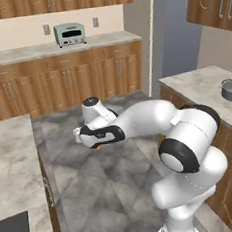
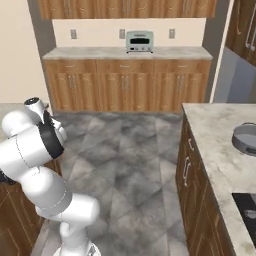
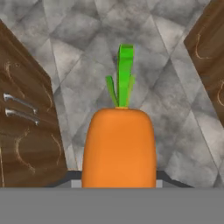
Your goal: Turn on the sink faucet. Then move the carrot from the counter to the sink. Turn off the sink. Move the vegetable from the sink to the pot next to the stove. Finally move the pot to the front left burner.
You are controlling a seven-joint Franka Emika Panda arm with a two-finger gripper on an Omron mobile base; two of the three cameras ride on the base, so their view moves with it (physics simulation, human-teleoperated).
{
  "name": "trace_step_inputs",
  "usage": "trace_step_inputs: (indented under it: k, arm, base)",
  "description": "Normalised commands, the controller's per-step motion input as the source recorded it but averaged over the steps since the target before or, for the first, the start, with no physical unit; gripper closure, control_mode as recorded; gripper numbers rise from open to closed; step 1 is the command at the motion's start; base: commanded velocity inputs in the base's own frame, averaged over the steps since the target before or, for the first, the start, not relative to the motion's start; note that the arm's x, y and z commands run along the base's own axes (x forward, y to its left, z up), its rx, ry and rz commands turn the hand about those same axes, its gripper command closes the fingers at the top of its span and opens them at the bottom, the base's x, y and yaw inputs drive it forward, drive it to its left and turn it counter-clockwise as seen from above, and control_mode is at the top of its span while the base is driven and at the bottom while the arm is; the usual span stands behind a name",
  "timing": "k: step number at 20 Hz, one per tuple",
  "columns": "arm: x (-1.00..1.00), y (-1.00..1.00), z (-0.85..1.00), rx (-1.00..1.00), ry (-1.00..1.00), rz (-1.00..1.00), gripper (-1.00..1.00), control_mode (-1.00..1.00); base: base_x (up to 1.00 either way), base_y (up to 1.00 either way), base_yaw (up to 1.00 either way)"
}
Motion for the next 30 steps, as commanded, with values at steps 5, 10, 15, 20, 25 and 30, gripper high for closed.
trace_step_inputs:
  k: [5, 10, 15, 20, 25, 30]
  arm:
    - [0.00, 0.00, 0.00, 0.00, 0.00, 0.00, 1.00, 1.00]
    - [0.00, 0.00, 0.00, 0.00, 0.00, 0.00, 1.00, 1.00]
    - [0.00, 0.00, 0.00, 0.00, 0.00, 0.00, 1.00, 1.00]
    - [0.00, 0.00, 0.00, 0.00, 0.00, 0.00, 1.00, 1.00]
    - [0.00, 0.00, 0.00, 0.00, 0.00, 0.00, 1.00, 1.00]
    - [0.00, 0.00, 0.00, 0.00, 0.00, 0.00, 1.00, 1.00]
  base:
    - [0.00, -0.05, -0.48]
    - [0.00, -0.07, -0.47]
    - [0.16, -0.02, -0.48]
    - [0.34, 0.00, -0.48]
    - [0.40, 0.00, -0.46]
    - [0.51, 0.07, -0.44]
